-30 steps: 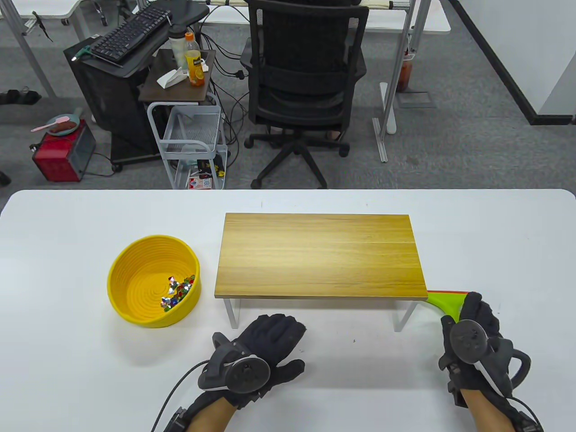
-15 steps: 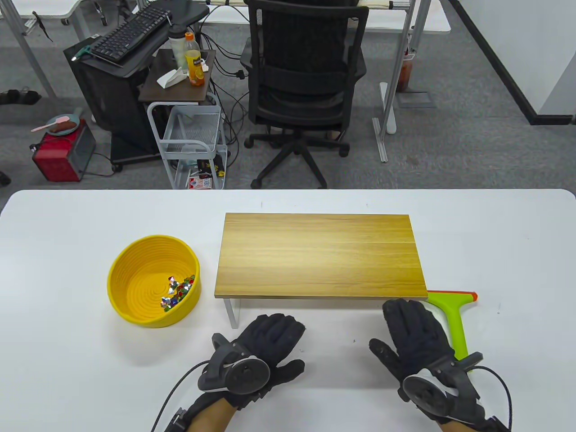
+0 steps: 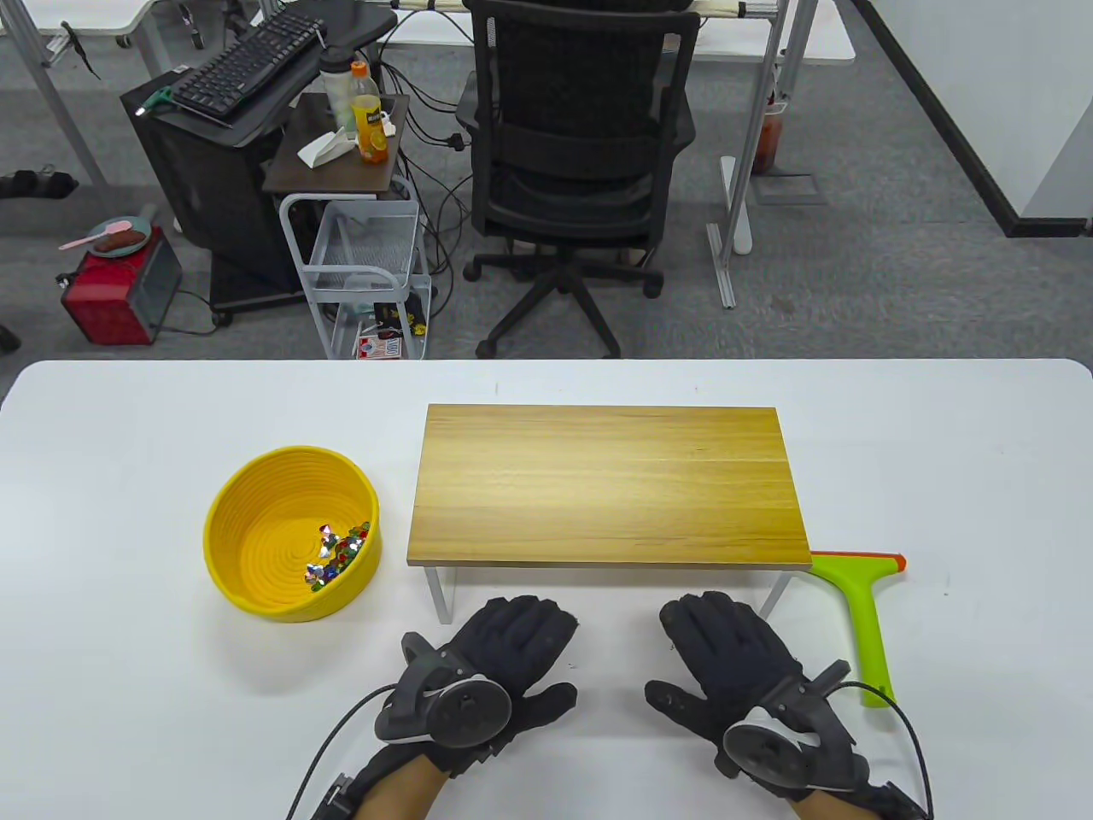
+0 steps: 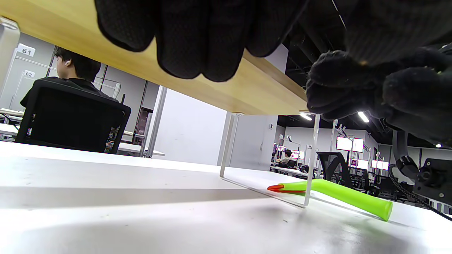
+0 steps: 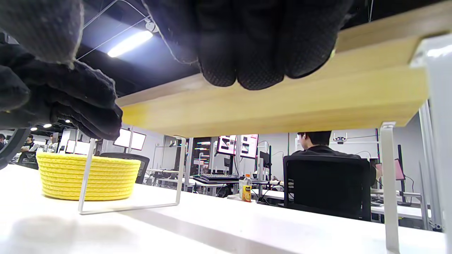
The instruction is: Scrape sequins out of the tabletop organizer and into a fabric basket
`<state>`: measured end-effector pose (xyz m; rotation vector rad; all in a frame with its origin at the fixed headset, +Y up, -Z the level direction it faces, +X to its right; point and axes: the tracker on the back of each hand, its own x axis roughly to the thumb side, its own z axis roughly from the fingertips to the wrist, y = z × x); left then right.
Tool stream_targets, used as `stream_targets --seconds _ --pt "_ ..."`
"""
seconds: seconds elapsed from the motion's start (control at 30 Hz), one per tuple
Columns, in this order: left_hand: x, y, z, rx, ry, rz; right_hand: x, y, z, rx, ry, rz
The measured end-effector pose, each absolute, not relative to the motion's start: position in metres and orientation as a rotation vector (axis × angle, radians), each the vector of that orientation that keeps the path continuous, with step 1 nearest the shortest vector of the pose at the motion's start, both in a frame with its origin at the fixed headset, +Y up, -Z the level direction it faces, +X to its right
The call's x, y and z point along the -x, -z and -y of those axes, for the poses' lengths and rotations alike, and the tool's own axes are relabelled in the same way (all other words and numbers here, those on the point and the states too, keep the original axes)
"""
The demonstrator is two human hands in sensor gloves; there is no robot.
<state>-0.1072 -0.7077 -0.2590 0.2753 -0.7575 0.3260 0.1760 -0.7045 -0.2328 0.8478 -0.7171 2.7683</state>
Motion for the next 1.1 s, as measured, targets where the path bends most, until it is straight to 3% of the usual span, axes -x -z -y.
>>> stream_targets --seconds 1.1 --pt "0.105 0.2584 0.7114 -0.263 -0.302 0.76 -0.1769 0.2393 0.7131 -0.838 -2.769 0.629"
